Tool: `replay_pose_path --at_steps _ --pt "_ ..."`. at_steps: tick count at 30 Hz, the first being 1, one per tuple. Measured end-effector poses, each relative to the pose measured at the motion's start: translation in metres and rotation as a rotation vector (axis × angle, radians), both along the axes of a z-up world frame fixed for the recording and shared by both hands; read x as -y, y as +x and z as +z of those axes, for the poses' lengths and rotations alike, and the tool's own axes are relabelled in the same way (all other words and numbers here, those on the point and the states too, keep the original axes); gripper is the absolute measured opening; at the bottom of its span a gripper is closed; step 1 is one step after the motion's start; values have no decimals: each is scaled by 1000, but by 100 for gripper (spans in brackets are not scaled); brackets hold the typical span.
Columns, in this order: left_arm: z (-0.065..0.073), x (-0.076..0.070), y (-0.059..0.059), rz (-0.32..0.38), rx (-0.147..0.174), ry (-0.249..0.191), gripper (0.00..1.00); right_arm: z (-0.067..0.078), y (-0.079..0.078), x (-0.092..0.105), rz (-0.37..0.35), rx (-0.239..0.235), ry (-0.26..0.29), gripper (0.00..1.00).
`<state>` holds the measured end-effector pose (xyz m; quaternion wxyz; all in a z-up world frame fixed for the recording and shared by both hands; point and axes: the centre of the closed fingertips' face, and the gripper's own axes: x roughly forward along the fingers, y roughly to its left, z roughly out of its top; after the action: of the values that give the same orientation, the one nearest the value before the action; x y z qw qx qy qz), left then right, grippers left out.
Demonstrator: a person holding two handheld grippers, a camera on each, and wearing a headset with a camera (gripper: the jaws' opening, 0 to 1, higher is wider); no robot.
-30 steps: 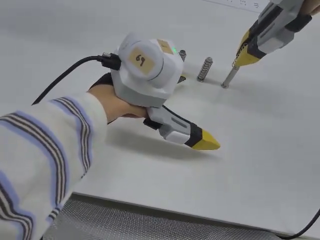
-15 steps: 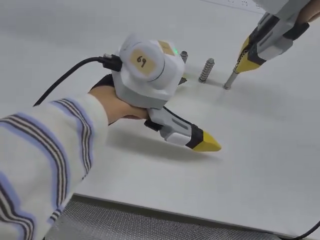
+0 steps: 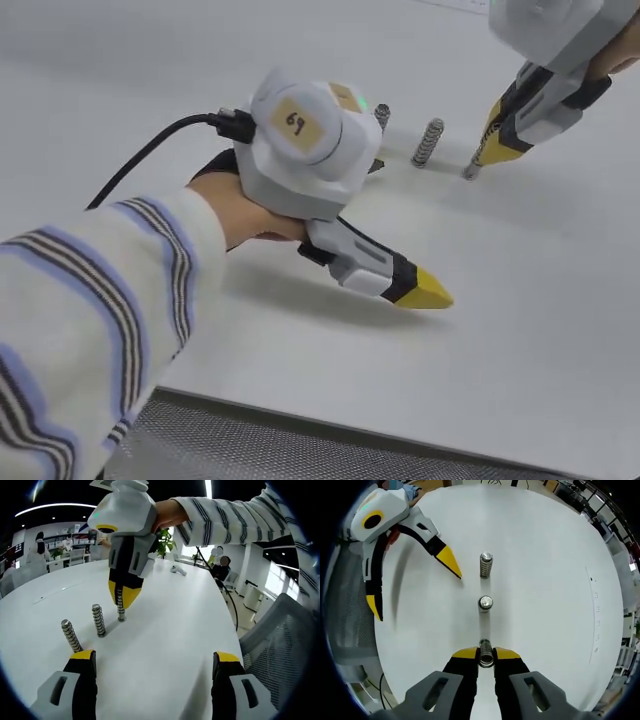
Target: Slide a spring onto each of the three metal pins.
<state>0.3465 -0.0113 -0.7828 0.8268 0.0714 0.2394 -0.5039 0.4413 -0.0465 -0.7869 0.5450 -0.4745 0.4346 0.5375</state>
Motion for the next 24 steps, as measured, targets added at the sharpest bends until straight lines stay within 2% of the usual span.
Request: replay_pose_path --at_steps 7,15,19,21,24 --pt "1 -3 0 7 -4 1 94 -10 2 -1 -1 -8 -11 9" --pt "-1 -5 -3 4 -14 17 93 -13 3 1 5 -9 -23 9" --pt "-3 -5 -5 6 -32 20 94 -15 5 3 -1 -18 -26 9" --pt "-6 -6 -5 12 -50 22 94 -16 6 4 6 -21 -30 9" --pt "-7 -7 -6 14 -56 27 94 -15 8 6 18 -8 -36 14"
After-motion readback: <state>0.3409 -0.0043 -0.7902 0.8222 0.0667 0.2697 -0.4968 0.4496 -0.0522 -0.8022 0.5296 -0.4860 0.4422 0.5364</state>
